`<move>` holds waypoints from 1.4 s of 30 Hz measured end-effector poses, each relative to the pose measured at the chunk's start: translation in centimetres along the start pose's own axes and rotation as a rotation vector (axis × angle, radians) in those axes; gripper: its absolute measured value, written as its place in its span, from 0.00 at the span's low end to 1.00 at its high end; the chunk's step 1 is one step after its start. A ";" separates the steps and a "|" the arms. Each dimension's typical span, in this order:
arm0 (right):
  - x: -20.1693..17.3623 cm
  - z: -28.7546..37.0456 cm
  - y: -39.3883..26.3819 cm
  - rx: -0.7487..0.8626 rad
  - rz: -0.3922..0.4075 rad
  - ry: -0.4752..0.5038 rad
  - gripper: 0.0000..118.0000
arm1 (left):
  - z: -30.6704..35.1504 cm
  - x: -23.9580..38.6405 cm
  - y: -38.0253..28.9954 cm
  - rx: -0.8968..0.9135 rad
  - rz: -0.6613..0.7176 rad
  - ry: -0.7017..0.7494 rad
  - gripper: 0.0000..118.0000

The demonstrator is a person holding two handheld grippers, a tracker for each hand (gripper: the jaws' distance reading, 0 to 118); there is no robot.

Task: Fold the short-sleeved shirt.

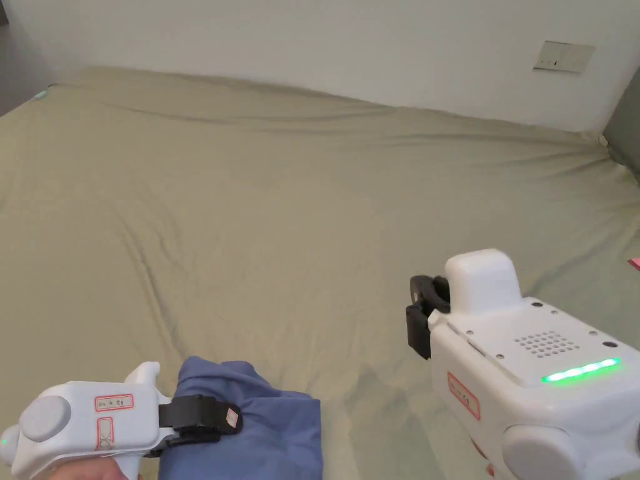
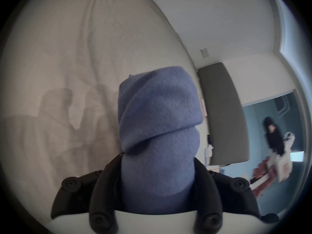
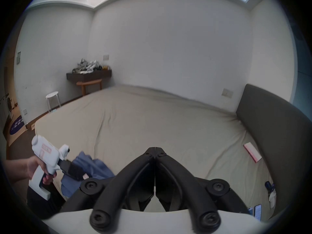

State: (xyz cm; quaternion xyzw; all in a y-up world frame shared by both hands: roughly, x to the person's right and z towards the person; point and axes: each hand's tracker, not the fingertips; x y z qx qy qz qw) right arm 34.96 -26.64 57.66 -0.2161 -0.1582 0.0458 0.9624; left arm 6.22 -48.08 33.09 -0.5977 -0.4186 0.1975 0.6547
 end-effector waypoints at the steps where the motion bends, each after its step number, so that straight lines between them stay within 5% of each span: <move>1: -0.4 0.7 0.5 0.019 0.003 -0.010 0.02 | 0.3 -0.2 0.0 0.010 -0.003 0.039 0.32; 7: -3.3 2.3 2.0 0.064 0.041 -0.065 0.02 | 2.8 -0.4 -1.4 0.043 -0.127 0.314 0.32; 10: -4.3 2.6 2.3 0.073 0.002 -0.003 0.02 | 4.3 -1.3 -1.3 0.055 -0.113 0.311 0.32; 17: -7.4 1.4 2.1 0.069 0.051 -0.009 0.02 | 8.0 -4.1 1.6 0.104 -0.202 0.480 0.32; 27: -9.4 -2.2 1.4 -0.012 0.069 0.000 0.02 | 15.2 -9.5 7.8 0.114 -0.489 0.907 0.32; 33: -10.2 -4.2 1.2 -0.053 0.081 -0.002 0.02 | 19.4 -14.8 12.1 0.122 -0.460 1.076 0.32; 37: -10.4 -5.1 1.2 -0.078 0.083 0.004 0.02 | 20.7 -16.9 13.7 0.134 -0.383 0.973 0.34; 38: -10.4 -5.1 1.1 -0.082 0.086 0.006 0.02 | 20.6 -16.9 13.8 0.129 -0.412 0.987 0.43; 40: -10.2 -5.0 1.2 -0.084 0.091 0.006 0.02 | 20.7 -16.3 14.2 0.174 -0.423 1.132 0.84; 42: -9.7 -4.5 1.5 -0.077 0.086 0.007 0.02 | 21.9 -14.2 14.2 0.310 -0.400 1.146 0.94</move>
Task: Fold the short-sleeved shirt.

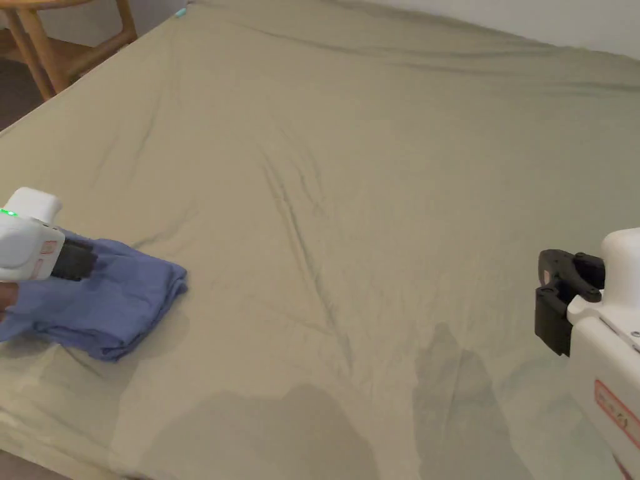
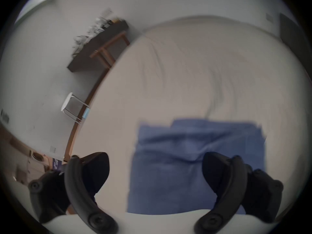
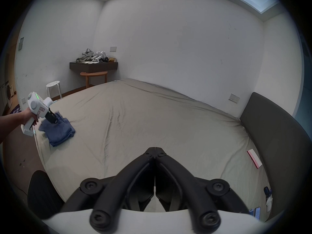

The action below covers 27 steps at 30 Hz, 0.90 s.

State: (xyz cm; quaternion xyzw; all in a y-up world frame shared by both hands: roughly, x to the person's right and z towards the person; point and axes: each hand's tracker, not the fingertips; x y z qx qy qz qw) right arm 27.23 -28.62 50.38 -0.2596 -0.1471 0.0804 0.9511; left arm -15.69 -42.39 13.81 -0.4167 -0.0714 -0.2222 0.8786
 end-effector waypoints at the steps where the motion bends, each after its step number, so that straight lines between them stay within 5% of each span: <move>1: 0.3 0.2 0.1 0.005 -0.006 -0.001 0.02 | 1.6 -0.3 0.7 0.053 0.063 -0.044 0.94; 4: 1.3 1.5 0.5 0.037 -0.016 -0.018 0.02 | 7.9 0.0 2.8 0.237 0.221 -0.099 0.93; 8: 3.2 3.7 1.4 0.095 -0.028 -0.055 0.02 | 19.0 2.8 4.4 0.562 0.300 -0.252 0.78; 9: 3.7 4.3 1.6 0.114 -0.032 -0.065 0.02 | 21.4 4.0 4.6 0.620 0.306 -0.263 0.67; 12: 5.2 6.6 2.4 0.173 -0.038 -0.092 0.02 | 28.4 8.0 4.3 0.788 0.310 -0.331 0.62; 16: 6.6 9.7 3.2 0.243 -0.039 -0.125 0.02 | 35.3 13.9 3.5 0.927 0.236 -0.375 0.10; 21: 7.8 12.6 3.2 0.301 -0.035 -0.152 0.02 | 39.8 20.2 2.5 0.964 0.190 -0.391 0.00; 27: 8.6 14.6 2.0 0.351 -0.035 -0.187 0.02 | 42.0 25.5 0.4 1.008 0.145 -0.410 0.00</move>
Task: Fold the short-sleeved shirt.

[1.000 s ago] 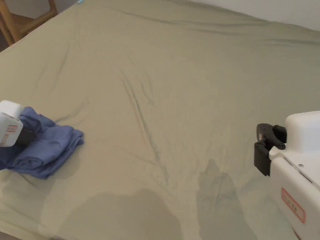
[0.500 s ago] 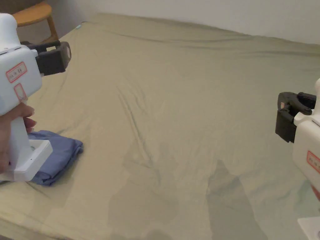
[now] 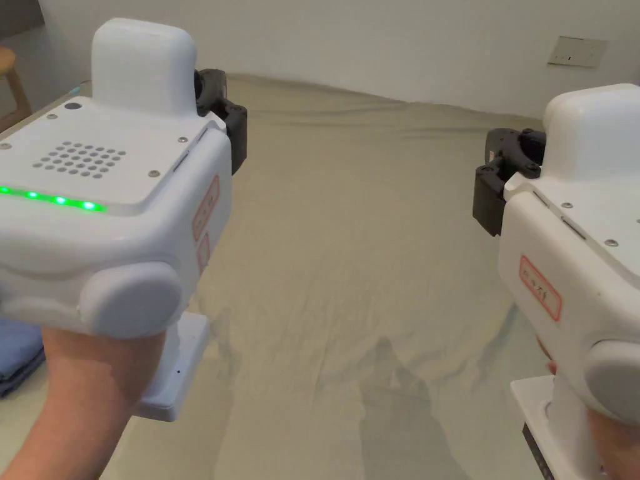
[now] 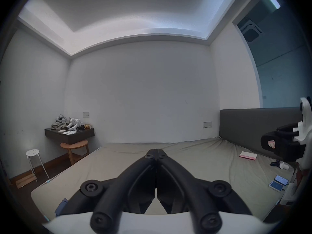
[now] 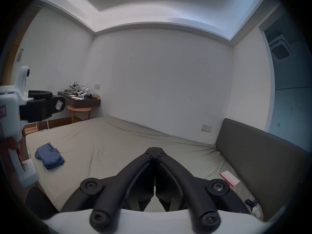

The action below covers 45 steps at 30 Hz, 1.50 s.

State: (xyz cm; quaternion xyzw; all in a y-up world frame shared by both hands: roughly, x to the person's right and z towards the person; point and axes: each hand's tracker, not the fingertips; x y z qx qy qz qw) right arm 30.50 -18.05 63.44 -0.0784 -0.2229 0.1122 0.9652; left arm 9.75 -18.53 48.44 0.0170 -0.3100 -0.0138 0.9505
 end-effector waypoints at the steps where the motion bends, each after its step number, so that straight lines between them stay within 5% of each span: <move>1: 0.2 0.2 -0.3 0.002 0.001 -0.004 0.02 | 0.2 0.7 -0.3 0.003 -0.014 -0.008 0.00; 13: 0.1 2.3 -4.2 -0.004 0.058 -0.049 0.02 | 1.9 6.1 -3.8 0.001 -0.180 -0.055 0.00; 45: -0.8 2.6 -4.3 0.002 0.007 -0.036 0.02 | 2.4 5.9 -4.1 -0.012 -0.072 -0.031 0.00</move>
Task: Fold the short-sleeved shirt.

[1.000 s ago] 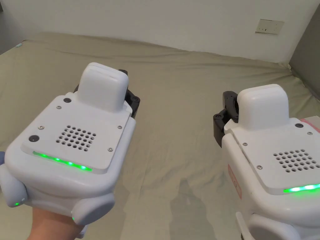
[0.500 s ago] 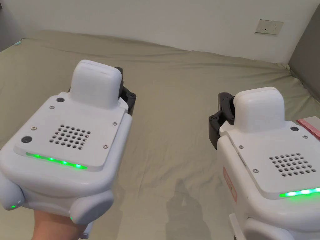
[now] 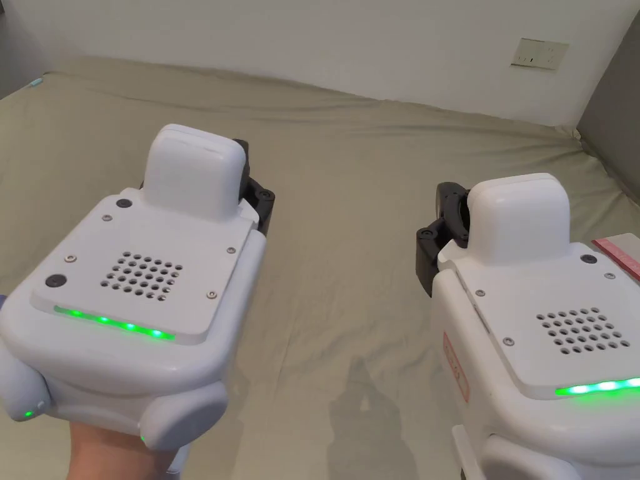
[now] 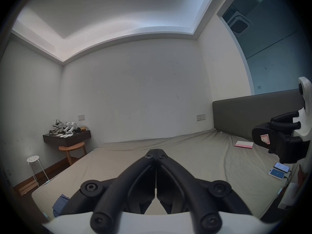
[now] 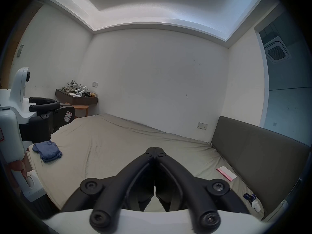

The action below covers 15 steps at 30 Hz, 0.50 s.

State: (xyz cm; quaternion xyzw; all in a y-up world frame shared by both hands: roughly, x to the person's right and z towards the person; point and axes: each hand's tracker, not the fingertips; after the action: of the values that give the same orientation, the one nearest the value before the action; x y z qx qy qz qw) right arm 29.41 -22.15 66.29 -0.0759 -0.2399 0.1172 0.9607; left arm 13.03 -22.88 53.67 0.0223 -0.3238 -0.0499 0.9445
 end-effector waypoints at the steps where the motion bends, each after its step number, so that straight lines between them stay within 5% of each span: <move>1: 0.0 0.0 0.0 -0.001 -0.001 0.001 0.02 | 0.0 0.0 0.0 -0.002 0.002 0.000 0.00; 15: 0.0 -0.1 0.0 0.004 -0.012 -0.002 0.02 | -0.2 0.0 0.0 -0.006 -0.007 0.004 0.00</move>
State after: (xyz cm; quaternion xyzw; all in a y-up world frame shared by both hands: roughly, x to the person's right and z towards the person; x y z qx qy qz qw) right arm 29.46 -22.13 66.19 -0.0725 -0.2413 0.1119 0.9613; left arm 13.16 -22.87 53.53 0.0207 -0.3216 -0.0544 0.9451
